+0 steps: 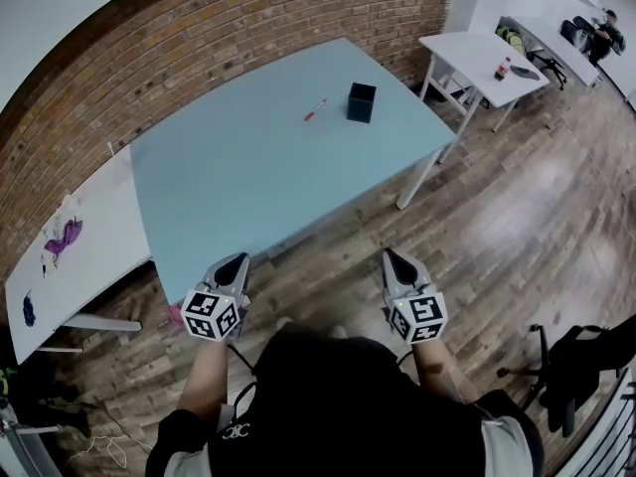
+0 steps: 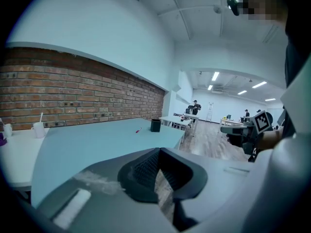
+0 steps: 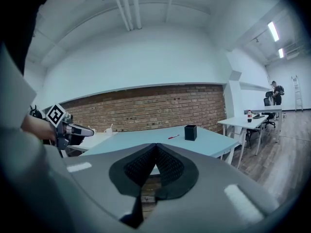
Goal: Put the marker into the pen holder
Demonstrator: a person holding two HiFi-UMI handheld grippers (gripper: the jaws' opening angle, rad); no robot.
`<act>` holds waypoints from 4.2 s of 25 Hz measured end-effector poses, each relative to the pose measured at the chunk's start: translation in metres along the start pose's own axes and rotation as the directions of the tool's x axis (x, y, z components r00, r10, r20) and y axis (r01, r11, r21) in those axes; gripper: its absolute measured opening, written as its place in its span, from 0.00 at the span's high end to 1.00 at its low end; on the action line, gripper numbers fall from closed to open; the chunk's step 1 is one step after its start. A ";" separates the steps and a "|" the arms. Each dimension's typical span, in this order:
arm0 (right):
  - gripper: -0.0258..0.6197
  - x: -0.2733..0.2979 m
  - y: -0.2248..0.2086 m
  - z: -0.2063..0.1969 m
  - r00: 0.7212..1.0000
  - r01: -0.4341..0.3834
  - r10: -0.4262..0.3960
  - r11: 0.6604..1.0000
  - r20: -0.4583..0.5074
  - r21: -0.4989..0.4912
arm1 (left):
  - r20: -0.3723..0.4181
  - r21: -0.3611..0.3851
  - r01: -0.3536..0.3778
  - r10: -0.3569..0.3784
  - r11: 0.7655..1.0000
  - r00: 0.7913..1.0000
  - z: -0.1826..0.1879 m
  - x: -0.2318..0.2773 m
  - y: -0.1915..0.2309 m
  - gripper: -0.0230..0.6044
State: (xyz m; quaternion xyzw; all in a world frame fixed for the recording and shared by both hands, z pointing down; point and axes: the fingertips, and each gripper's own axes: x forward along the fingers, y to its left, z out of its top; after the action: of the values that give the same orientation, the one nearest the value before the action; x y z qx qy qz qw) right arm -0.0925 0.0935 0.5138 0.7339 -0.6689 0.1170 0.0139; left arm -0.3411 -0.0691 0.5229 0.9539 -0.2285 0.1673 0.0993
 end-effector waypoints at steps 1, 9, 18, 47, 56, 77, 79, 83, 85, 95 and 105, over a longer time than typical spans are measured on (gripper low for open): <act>0.95 0.002 -0.004 0.000 1.000 0.003 -0.003 1.000 -0.004 -0.001 | -0.003 -0.010 0.004 -0.004 1.000 1.000 0.001 0.007 0.001 0.96; 0.95 0.026 -0.049 0.000 0.998 0.052 -0.051 0.999 -0.032 0.009 | -0.003 -0.023 0.040 -0.040 0.999 0.999 0.017 0.075 0.016 0.96; 0.95 0.075 -0.096 0.009 0.993 0.100 -0.099 0.995 -0.065 0.011 | -0.026 -0.022 0.088 -0.089 0.996 0.996 0.042 0.163 0.042 0.89; 0.95 0.240 -0.186 0.064 0.962 0.133 -0.159 0.983 -0.220 -0.130 | -0.221 0.145 0.093 -0.059 0.985 0.973 0.108 0.472 0.156 0.60; 0.95 0.210 -0.244 0.046 0.942 0.185 -0.201 0.979 -0.267 -0.083 | -0.345 0.216 0.069 0.010 0.974 0.939 0.093 0.539 0.166 0.56; 0.95 0.174 -0.304 0.036 0.932 0.242 -0.243 0.970 -0.269 -0.035 | -0.479 0.167 0.013 0.070 0.986 0.875 0.041 0.594 0.177 0.71; 0.95 0.172 -0.306 0.037 0.933 0.244 -0.243 0.969 -0.264 -0.028 | -0.475 0.167 0.022 0.062 0.986 0.878 0.039 0.596 0.173 0.77; 0.95 0.172 -0.307 0.040 0.939 0.236 -0.231 0.972 -0.254 -0.011 | -0.483 0.172 0.047 0.042 0.984 0.875 0.038 0.596 0.162 0.91; 0.95 0.174 -0.306 0.042 0.942 0.226 -0.223 0.974 -0.251 -0.018 | -0.492 0.160 0.053 0.033 0.986 0.870 0.038 0.596 0.162 0.91; 0.95 0.187 -0.305 0.052 0.952 0.198 -0.203 0.979 -0.228 -0.044 | -0.420 0.191 0.029 0.055 0.981 0.906 0.081 0.564 0.170 0.90; 0.95 0.220 -0.294 0.066 0.976 0.093 -0.108 0.992 -0.190 -0.083 | -0.249 0.271 -0.027 0.097 0.962 0.964 0.166 0.489 0.161 0.90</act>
State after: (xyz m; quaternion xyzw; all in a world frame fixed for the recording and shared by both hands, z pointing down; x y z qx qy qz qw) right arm 0.2242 -0.1030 0.5315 0.7510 -0.6302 0.1626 0.1118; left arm 0.0397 -0.4509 0.5662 0.9206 -0.2190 0.3231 -0.0055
